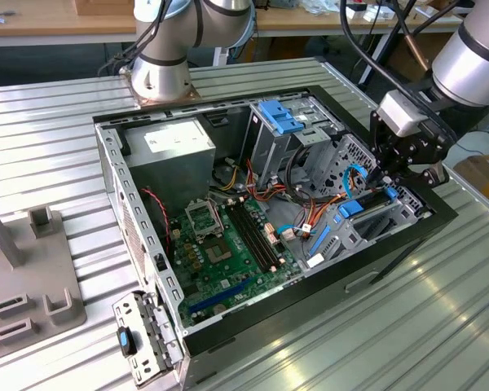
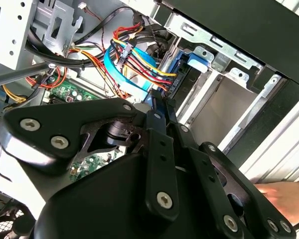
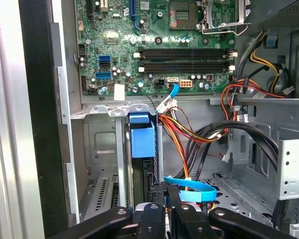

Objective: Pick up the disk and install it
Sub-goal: 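Insert the second disk wire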

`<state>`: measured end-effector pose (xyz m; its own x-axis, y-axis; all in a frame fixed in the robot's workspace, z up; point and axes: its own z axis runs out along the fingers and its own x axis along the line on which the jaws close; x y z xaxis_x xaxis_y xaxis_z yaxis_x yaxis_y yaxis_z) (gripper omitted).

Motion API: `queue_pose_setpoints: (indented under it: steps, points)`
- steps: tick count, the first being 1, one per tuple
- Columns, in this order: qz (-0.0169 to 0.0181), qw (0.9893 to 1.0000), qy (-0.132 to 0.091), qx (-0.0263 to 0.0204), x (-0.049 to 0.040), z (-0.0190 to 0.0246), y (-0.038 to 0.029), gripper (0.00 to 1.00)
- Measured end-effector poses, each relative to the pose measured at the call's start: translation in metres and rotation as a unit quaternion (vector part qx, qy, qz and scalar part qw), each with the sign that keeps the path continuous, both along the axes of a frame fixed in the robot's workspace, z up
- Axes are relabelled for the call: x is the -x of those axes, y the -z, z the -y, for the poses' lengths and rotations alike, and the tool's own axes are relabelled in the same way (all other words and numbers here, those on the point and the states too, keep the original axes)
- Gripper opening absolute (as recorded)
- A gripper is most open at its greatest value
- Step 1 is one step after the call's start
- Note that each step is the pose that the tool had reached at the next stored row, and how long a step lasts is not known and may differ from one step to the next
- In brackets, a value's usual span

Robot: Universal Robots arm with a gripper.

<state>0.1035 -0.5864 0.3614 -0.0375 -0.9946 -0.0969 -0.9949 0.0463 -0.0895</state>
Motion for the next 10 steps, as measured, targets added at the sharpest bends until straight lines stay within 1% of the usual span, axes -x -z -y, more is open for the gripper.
queue_pose_setpoints:
  steps: [2,3,4,5,6,8,10]
  points:
    - [0.0004,1.0,0.0,0.0,0.0,0.0,-0.0028,0.15]
    - [0.0012,1.0,0.0,0.0,0.0,-0.0002,-0.0069,0.15]
    - [0.0026,1.0,0.0,0.0,0.0,-0.0004,-0.0115,0.15]
    - [0.0052,1.0,0.0,0.0,0.0,-0.0009,-0.0173,0.15]
    - [0.0069,1.0,0.0,0.0001,0.0,-0.0013,-0.0204,0.15]
    - [0.0103,0.9999,0.0,0.0005,0.0,-0.0017,-0.0251,0.15]
    - [0.0104,0.9999,0.0,0.0005,0.0,-0.0017,-0.0251,0.15]
